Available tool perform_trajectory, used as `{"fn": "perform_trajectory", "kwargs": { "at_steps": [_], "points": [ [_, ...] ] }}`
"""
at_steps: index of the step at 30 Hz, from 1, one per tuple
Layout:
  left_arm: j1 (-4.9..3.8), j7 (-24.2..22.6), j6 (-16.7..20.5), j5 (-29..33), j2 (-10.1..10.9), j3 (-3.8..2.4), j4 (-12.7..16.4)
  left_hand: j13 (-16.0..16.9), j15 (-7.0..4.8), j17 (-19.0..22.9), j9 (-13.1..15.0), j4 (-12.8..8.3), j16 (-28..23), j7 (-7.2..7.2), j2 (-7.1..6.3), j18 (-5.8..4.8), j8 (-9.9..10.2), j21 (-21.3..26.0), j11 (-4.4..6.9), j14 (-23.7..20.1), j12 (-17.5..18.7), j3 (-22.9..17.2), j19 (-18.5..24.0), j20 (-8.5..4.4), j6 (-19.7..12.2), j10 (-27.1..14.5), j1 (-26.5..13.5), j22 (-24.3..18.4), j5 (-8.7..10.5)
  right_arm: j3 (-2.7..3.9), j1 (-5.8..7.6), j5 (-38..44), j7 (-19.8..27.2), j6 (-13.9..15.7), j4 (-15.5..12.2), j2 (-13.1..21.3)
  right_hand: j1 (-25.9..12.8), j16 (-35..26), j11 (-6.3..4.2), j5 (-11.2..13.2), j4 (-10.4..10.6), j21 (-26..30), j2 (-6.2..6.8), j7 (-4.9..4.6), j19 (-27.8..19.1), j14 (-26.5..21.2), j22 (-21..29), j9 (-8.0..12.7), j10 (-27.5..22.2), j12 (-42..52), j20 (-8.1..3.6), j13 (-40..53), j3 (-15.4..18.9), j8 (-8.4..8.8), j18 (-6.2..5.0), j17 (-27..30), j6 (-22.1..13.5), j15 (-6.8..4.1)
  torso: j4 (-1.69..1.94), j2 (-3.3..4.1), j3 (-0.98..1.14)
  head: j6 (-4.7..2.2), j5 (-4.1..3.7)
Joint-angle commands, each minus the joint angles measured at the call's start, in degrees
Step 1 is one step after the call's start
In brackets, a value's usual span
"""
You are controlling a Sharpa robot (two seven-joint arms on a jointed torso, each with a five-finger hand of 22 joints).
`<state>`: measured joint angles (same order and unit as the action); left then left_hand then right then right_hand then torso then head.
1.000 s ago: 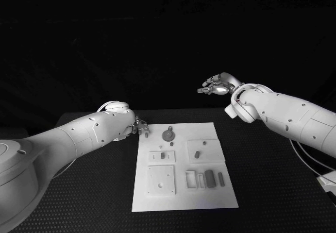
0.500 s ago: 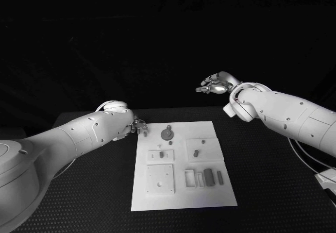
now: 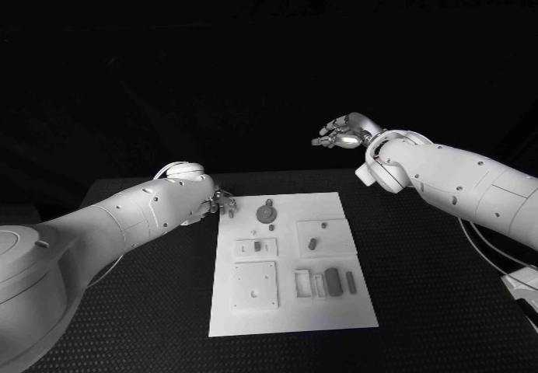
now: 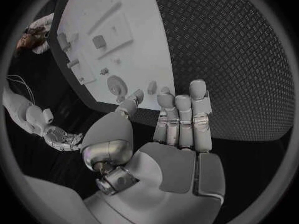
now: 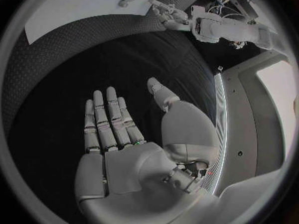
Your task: Assemble the parts on the task board
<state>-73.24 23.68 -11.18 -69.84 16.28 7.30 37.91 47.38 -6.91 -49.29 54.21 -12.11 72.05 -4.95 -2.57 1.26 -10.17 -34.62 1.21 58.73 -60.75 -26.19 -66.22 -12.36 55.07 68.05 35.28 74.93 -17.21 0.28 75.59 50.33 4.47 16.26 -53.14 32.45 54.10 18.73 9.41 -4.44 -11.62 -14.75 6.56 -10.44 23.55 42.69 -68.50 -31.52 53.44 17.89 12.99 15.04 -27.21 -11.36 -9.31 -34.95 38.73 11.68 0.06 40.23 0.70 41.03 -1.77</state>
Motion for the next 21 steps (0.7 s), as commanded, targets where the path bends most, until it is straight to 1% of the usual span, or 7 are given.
{"fn": "perform_trajectory", "kwargs": {
  "at_steps": [1,4,5,11,15,18,21],
  "points": [
    [-0.04,-0.77,-0.36,0.39,-0.20,-0.01,-0.02,-0.09,-0.07,-0.07,0.12,-0.33,-0.08,-0.32,0.67,2.01,-0.45,-0.07,0.01,-0.19,-0.30,0.03,-0.24,0.01,-0.68,-0.30,0.12,1.29,-0.39,0.01,-0.01,0.04,0.78,0.20,-0.11,-0.06,0.57,-0.23,0.31,-0.12,0.21,0.35,0.16,-3.98,0.36,-0.20,-0.10,0.09,-0.18,-0.22,-0.03,-0.06,0.03,-0.32,0.96,0.06,-0.43,0.10,0.03,-0.02,0.01,0.07,-0.12],
    [-0.04,-0.84,-0.34,0.39,-0.31,-0.01,-0.15,-0.11,-0.12,-0.08,0.26,-0.49,-0.04,-0.26,0.95,2.01,-0.64,-0.12,0.07,-0.15,-0.35,0.01,-0.28,-0.02,-0.56,-0.26,0.14,1.29,-0.51,0.01,-0.01,0.04,0.81,0.28,-0.10,-0.07,0.59,-0.23,0.30,-0.12,0.20,0.36,0.15,-3.98,0.36,-0.20,-0.11,0.09,-0.17,-0.22,-0.03,-0.08,0.03,-0.33,0.96,0.06,-0.43,0.10,0.02,-0.02,0.04,0.02,-0.13],
    [-0.04,-0.87,-0.40,0.39,-0.33,-0.01,-0.22,-0.11,-0.14,-0.09,0.34,-0.57,-0.03,-0.21,1.22,2.00,-0.76,-0.14,0.12,-0.14,-0.37,-0.03,-0.29,-0.04,-0.46,-0.23,0.18,1.29,-0.55,0.01,-0.01,0.04,0.82,0.28,-0.07,-0.09,0.59,-0.23,0.30,-0.12,0.20,0.36,0.14,-3.98,0.37,-0.19,-0.11,0.09,-0.17,-0.22,-0.03,-0.08,0.02,-0.33,0.96,0.07,-0.43,0.10,0.01,-0.06,0.06,0.05,-0.12],
    [0.07,-1.00,-0.63,0.70,-0.65,0.01,-0.82,-0.20,-0.33,-0.12,0.70,-1.18,0.05,0.04,2.84,1.94,-1.30,-0.30,0.35,-0.03,-0.45,-0.16,-0.36,-0.15,-0.06,-0.06,0.37,1.30,-0.31,0.01,0.00,0.03,0.83,0.29,-0.15,-0.15,0.62,-0.23,0.30,-0.12,0.18,0.39,0.14,-3.98,0.38,-0.18,-0.14,0.09,-0.15,-0.22,-0.03,-0.12,0.02,-0.35,0.96,0.08,-0.42,0.10,0.06,-0.05,0.04,0.06,-0.28],
    [0.29,-1.08,-1.00,0.94,-0.82,0.04,-0.97,-0.23,-0.36,-0.12,0.74,-1.40,0.06,0.06,2.92,1.91,-1.35,-0.33,0.38,-0.02,-0.44,-0.09,-0.35,-0.17,-0.05,-0.05,0.37,1.30,-0.07,0.01,0.00,0.03,0.83,0.32,-0.17,-0.15,0.64,-0.24,0.30,-0.12,0.18,0.41,0.13,-3.98,0.39,-0.18,-0.15,0.09,-0.14,-0.22,-0.03,-0.14,0.01,-0.36,0.96,0.09,-0.42,0.10,0.10,-0.02,0.03,0.12,-0.49],
    [0.36,-1.08,-1.05,0.95,-0.97,0.05,-1.11,-0.24,-0.36,-0.12,0.75,-1.45,0.06,0.07,2.90,1.90,-1.38,-0.33,0.38,-0.02,-0.44,-0.07,-0.34,-0.17,-0.02,-0.04,0.35,1.29,-0.01,0.01,0.01,0.03,0.82,0.32,-0.24,-0.15,0.66,-0.24,0.30,-0.12,0.16,0.42,0.13,-3.98,0.39,-0.17,-0.17,0.09,-0.13,-0.21,-0.03,-0.16,0.01,-0.36,0.96,0.10,-0.42,0.10,0.07,0.01,0.00,0.17,-0.78],
    [0.41,-1.07,-1.05,0.95,-1.17,0.07,-1.48,-0.25,-0.37,-0.12,0.76,-1.50,0.06,0.07,2.90,1.89,-1.39,-0.34,0.39,-0.02,-0.44,-0.04,-0.34,-0.18,-0.03,-0.03,0.34,1.29,0.08,0.01,0.01,0.03,0.82,0.28,-0.32,-0.15,0.69,-0.24,0.30,-0.12,0.15,0.44,0.13,-3.97,0.40,-0.17,-0.18,0.09,-0.13,-0.21,-0.04,-0.17,0.01,-0.37,0.96,0.11,-0.42,0.10,0.03,0.05,0.00,0.23,-0.86]
  ]
}}
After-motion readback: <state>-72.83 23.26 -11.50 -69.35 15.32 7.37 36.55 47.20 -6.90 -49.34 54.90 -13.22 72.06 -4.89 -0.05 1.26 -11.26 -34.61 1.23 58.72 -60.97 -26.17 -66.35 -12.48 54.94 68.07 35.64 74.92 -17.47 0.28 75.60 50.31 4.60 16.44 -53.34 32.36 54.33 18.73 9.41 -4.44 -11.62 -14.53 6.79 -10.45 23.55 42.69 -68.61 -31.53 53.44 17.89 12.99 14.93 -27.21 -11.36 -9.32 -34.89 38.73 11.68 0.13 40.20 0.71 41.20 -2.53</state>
